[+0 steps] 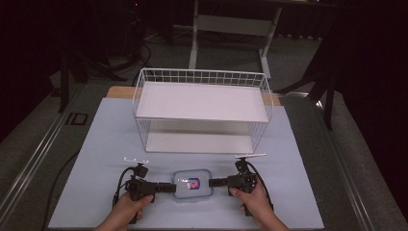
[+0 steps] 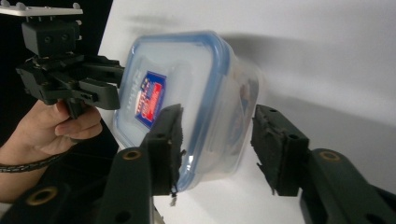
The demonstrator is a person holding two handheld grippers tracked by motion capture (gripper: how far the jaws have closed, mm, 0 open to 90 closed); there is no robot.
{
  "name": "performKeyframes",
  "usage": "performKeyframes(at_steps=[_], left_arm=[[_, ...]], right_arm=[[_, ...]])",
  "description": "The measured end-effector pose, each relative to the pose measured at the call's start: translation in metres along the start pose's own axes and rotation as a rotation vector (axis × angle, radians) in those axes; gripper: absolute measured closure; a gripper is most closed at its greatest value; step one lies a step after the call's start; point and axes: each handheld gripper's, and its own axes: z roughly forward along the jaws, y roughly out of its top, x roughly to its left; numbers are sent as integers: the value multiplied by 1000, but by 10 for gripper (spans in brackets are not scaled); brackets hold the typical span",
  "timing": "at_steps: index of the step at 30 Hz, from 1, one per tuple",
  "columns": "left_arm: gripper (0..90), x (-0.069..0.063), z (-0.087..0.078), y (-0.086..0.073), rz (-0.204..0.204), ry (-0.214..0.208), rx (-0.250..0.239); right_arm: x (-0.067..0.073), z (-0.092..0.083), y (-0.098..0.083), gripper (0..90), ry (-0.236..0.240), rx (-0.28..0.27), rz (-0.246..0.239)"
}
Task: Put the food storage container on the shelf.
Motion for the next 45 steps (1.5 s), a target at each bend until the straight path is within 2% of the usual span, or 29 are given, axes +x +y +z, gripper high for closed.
performKeyframes(at_steps=[3, 5, 7, 11, 13, 16, 20, 25, 28, 34, 38, 45], left_arm=[[585, 0, -2, 0, 6, -4, -2], [616, -1, -2, 1, 1, -1, 13], [626, -4, -2, 2, -2, 11, 21], [645, -7, -3, 0, -5, 17, 25], [657, -10, -3, 0, -12, 23, 39], [677, -15, -3, -1, 1, 35, 50], [702, -18, -4, 0, -4, 53, 50], [729, -21, -6, 2, 13, 66, 46], [729, -22, -5, 3, 21, 75, 47], [735, -27, -5, 6, 71, 111, 40], [739, -27, -4, 9, 82, 119, 35], [742, -31, -6, 17, 152, 127, -25]], right_arm=[[-2, 1, 0, 564, 27, 10, 23], [-1, 2, -1, 590, 41, 24, 29], [1, 2, -1, 590, 35, 27, 23], [2, -2, -3, 638, 35, 18, 45], [6, -4, -4, 670, 20, 12, 31], [10, -10, -6, 718, 4, 3, 11], [17, -13, -8, 731, -24, -3, -19], [23, -16, -9, 745, -54, -16, -61], [24, -17, -8, 747, -67, -19, -70], [28, -18, -7, 750, -89, -23, -107], [31, -18, -5, 750, -122, -54, -150], [39, -25, 2, 750, -149, -99, -206]])
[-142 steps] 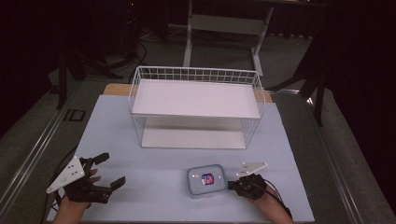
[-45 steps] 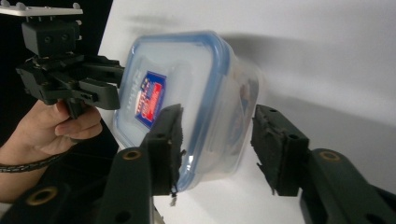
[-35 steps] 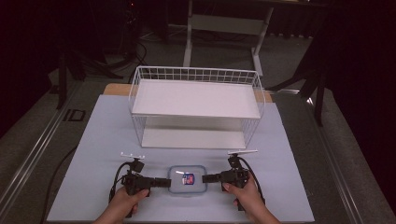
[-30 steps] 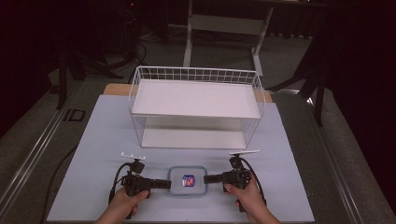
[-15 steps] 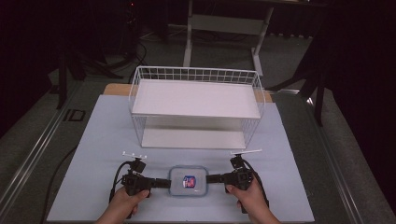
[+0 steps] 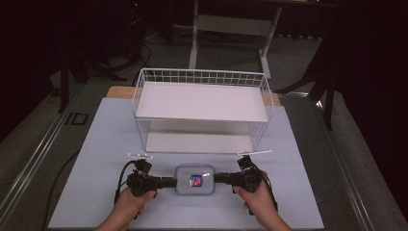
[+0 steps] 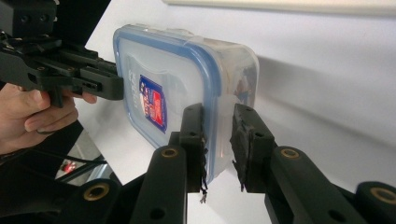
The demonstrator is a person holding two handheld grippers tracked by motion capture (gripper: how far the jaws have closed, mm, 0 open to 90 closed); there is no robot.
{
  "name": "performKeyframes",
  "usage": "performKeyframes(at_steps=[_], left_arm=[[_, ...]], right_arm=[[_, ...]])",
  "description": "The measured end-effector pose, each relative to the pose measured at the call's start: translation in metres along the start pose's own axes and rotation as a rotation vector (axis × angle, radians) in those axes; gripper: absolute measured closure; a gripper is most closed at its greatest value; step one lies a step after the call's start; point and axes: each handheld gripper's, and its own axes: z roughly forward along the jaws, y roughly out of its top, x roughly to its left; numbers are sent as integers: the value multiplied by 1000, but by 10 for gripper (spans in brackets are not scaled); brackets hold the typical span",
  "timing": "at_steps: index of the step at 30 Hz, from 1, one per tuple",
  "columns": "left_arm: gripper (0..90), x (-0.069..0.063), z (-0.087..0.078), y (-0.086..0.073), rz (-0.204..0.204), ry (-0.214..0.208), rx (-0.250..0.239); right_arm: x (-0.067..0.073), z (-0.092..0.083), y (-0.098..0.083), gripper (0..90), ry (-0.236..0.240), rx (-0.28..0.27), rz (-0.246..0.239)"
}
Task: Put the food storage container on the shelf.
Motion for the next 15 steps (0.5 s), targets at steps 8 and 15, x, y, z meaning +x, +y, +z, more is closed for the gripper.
performKeyframes(at_steps=[8, 15], left_arm=[[743, -2, 2, 13, 60, 17, -52], [745, 4, 5, 19, 76, 24, -93]], right_arm=[[1, -6, 9, 750, -23, -47, -25], [-2, -5, 16, 750, -41, -72, -43]])
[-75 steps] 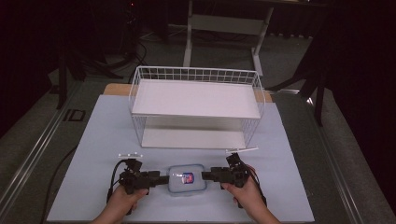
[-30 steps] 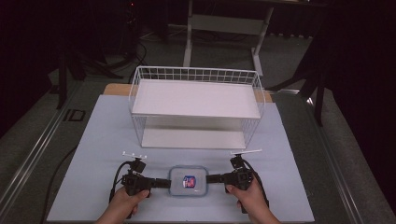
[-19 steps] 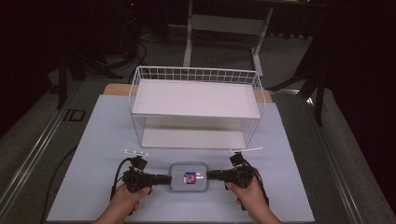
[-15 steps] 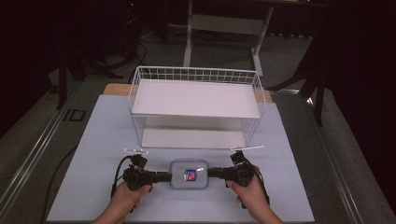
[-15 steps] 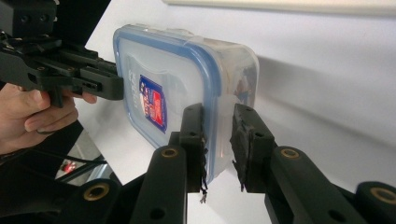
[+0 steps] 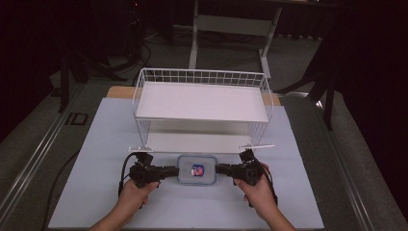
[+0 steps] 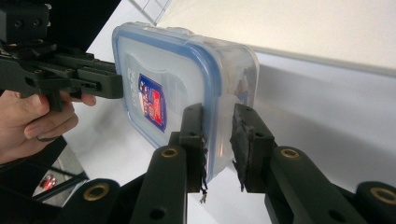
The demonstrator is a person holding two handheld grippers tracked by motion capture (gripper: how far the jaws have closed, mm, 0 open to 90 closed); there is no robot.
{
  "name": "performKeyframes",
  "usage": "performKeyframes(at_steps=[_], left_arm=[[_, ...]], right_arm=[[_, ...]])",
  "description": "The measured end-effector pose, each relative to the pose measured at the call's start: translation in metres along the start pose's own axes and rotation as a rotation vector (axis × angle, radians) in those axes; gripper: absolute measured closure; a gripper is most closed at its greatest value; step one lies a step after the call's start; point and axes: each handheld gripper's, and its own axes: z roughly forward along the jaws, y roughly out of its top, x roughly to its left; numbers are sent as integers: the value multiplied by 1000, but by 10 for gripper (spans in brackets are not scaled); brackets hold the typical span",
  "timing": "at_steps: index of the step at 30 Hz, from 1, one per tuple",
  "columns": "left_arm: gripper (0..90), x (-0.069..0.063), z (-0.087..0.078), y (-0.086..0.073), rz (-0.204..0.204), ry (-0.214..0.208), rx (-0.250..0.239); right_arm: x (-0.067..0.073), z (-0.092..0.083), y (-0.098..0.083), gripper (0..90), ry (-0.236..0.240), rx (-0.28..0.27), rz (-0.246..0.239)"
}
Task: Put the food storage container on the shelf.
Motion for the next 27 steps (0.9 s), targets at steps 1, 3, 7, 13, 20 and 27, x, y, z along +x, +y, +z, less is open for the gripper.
performKeyframes(at_steps=[1, 3, 7, 13, 20, 27], left_arm=[[744, 1, 1, 1, 3, 7, -8], [746, 2, 3, 3, 6, 14, -14], [747, 5, 6, 6, 15, 27, -25], [748, 11, 14, 18, 30, 56, -56], [753, 17, 22, 26, 56, 81, -71], [752, 23, 28, 33, 67, 95, -97]], right_arm=[[-1, 1, 1, 749, -3, -6, 0], [-3, 2, 3, 749, -7, -12, -6], [-8, 5, 6, 749, -6, -16, -1], [-16, 10, 17, 749, -22, -59, -14], [-21, 14, 23, 749, -31, -87, -12], [-30, 22, 29, 749, -66, -113, -16]])
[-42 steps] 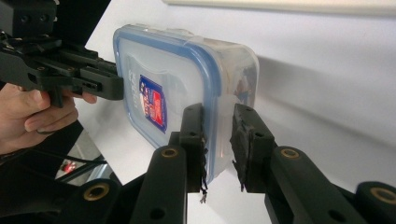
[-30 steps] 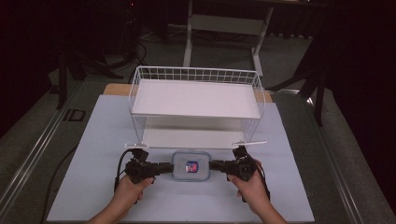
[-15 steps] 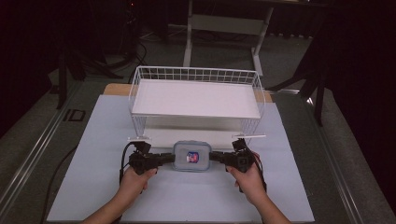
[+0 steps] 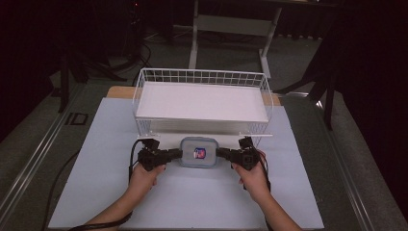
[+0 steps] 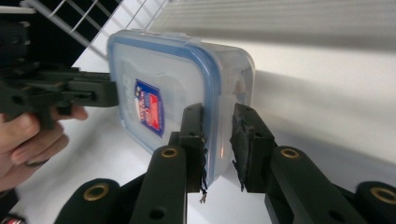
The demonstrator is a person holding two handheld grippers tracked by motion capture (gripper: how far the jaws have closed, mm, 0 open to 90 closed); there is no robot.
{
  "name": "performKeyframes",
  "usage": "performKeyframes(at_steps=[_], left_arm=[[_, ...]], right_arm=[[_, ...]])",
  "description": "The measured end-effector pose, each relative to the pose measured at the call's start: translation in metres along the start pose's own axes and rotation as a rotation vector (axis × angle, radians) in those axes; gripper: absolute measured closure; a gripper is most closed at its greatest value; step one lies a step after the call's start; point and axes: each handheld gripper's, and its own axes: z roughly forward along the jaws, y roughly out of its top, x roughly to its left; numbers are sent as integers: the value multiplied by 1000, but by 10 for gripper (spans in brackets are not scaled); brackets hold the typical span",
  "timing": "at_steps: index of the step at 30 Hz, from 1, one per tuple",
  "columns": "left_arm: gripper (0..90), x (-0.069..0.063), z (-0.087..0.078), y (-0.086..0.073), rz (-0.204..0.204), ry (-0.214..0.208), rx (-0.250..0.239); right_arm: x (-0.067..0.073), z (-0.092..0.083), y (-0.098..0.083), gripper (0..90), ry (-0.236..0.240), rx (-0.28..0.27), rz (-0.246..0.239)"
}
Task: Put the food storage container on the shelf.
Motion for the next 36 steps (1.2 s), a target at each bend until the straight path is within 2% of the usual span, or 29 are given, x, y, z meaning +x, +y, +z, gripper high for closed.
performKeyframes(at_steps=[7, 9, 12, 13, 16, 20, 22, 23, 25, 27, 30, 31, 34, 36], left_arm=[[752, 7, 11, 4, -10, 21, 4], [751, 10, 12, 4, -21, 12, -9], [751, 13, 14, 5, -29, 5, -15], [751, 13, 15, 6, -18, 12, -18], [746, 18, 16, 7, -42, -7, -31], [722, 20, 18, 6, -22, -6, -72], [714, 19, 19, 7, 10, 16, -88], [707, 18, 20, 8, 30, 27, -93], [659, 16, 22, 10, 51, 42, -101], [610, 16, 25, 11, 53, 61, -111], [591, 17, 28, 12, 38, 58, -132], [558, 16, 28, 12, 39, 59, -133], [534, 13, 26, 10, 48, 56, -153], [532, 10, 23, 8, 54, 45, -163]], right_arm=[[-5, 12, 4, 750, -61, -10, -6], [-6, 15, 4, 762, -83, -18, -9], [-9, 16, 4, 762, -82, -37, -1], [-9, 16, 4, 762, -83, -42, -2], [-9, 18, 4, 754, -93, -62, -12], [-9, 21, 5, 742, -106, -96, -20], [-9, 22, 6, 778, -115, -112, -30], [-9, 23, 6, 778, -117, -121, -39], [-7, 27, 7, 711, -140, -122, -86], [-6, 32, 6, 695, -153, -127, -123], [-4, 34, 7, 683, -172, -141, -152], [-2, 34, 7, 669, -179, -141, -168], [4, 34, 3, 647, -203, -146, -232], [9, 30, 0, 632, -196, -159, -259]])
